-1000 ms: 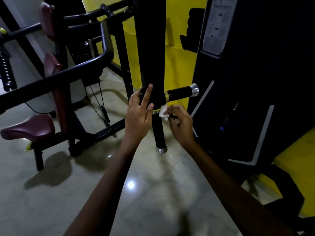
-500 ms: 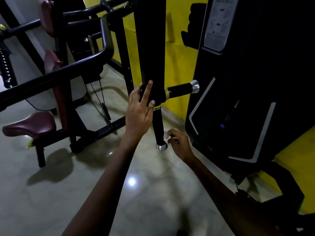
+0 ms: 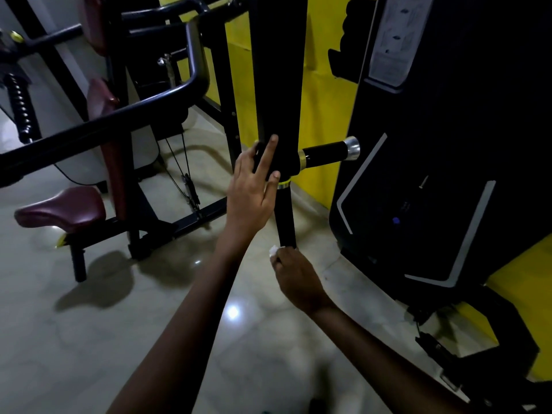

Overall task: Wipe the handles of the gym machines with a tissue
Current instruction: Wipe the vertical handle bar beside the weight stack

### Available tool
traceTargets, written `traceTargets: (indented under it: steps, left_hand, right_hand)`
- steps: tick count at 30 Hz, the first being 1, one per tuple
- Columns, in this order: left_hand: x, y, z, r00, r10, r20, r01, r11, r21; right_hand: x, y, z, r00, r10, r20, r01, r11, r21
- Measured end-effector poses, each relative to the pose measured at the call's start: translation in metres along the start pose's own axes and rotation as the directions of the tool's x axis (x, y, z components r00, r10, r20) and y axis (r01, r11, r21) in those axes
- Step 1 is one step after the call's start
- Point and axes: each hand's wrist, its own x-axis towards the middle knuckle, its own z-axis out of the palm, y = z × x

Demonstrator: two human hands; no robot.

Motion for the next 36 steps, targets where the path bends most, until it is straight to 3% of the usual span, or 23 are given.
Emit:
traceTargets:
  steps: [4, 7, 10, 12, 14, 17, 19, 21, 23, 24, 26, 32, 34, 36]
  left_hand:
    - [0.000, 0.000, 0.000, 1.000, -0.005, 0.008, 0.005, 1.000, 0.004]
    - [0.001, -0.001, 0.000, 1.000, -0.007, 0.020, 0.007, 1.000, 0.011]
    - [0.001, -0.001, 0.000, 1.000, -0.008, 0.027, 0.008, 1.000, 0.015]
    - [0.001, -0.001, 0.000, 1.000, -0.010, 0.019, 0.009, 1.000, 0.014]
    - [0.001, 0.000, 0.000, 1.000, -0.017, 0.017, 0.017, 1.000, 0.010]
    - [0.000, 0.001, 0.000, 1.000, -0.017, 0.012, 0.017, 1.000, 0.002]
    - [0.000, 0.000, 0.001, 1.000, -0.016, 0.011, 0.016, 1.000, -0.003]
    - [0.001, -0.001, 0.002, 1.000, -0.020, 0.016, 0.020, 1.000, -0.003]
    - [0.001, -0.001, 0.002, 1.000, -0.019, 0.014, 0.019, 1.000, -0.001]
    - [0.001, -0.001, 0.002, 1.000, -0.016, 0.014, 0.016, 1.000, 0.000]
    - [0.000, -0.002, 0.001, 1.000, -0.010, 0.018, 0.010, 1.000, 0.001]
    - [0.001, -0.002, 0.000, 1.000, 0.002, 0.019, -0.002, 1.000, 0.000]
    - [0.001, -0.002, 0.000, 1.000, -0.003, 0.023, 0.003, 1.000, -0.009]
    - [0.001, -0.003, -0.001, 1.000, -0.006, 0.019, 0.006, 1.000, -0.024]
  right_hand:
    - [0.023, -0.013, -0.006, 0.999, 0.038, 0.018, -0.036, 0.991, -0.130]
    - [0.011, -0.002, 0.000, 0.995, -0.093, 0.019, 0.095, 0.973, -0.211]
    - [-0.007, 0.016, 0.002, 0.997, -0.021, -0.072, 0.021, 1.000, -0.012]
    - [-0.013, 0.019, -0.006, 0.986, 0.123, -0.108, -0.110, 0.987, 0.119]
    - [-0.016, 0.022, -0.010, 0.937, 0.334, -0.107, -0.286, 0.905, 0.314]
    - [-0.010, 0.029, -0.007, 0.743, 0.666, 0.066, -0.527, 0.522, 0.671]
    - [0.001, 0.030, -0.011, 0.611, 0.721, 0.327, -0.610, 0.166, 0.775]
    - [0.011, 0.027, -0.019, 0.488, 0.656, 0.576, -0.616, -0.209, 0.760]
    - [0.017, 0.022, -0.026, 0.392, 0.528, 0.753, -0.503, -0.562, 0.656]
    - [0.018, 0.019, -0.029, 0.369, 0.460, 0.808, -0.410, -0.699, 0.586]
    - [0.014, 0.011, -0.029, 0.355, 0.364, 0.861, -0.265, -0.844, 0.466]
    - [0.000, 0.012, -0.033, 0.389, 0.290, 0.875, -0.176, -0.908, 0.380]
    - [-0.005, 0.016, -0.036, 0.305, 0.398, 0.865, -0.287, -0.828, 0.482]
    - [-0.005, 0.020, -0.043, 0.300, 0.600, 0.741, -0.459, -0.590, 0.664]
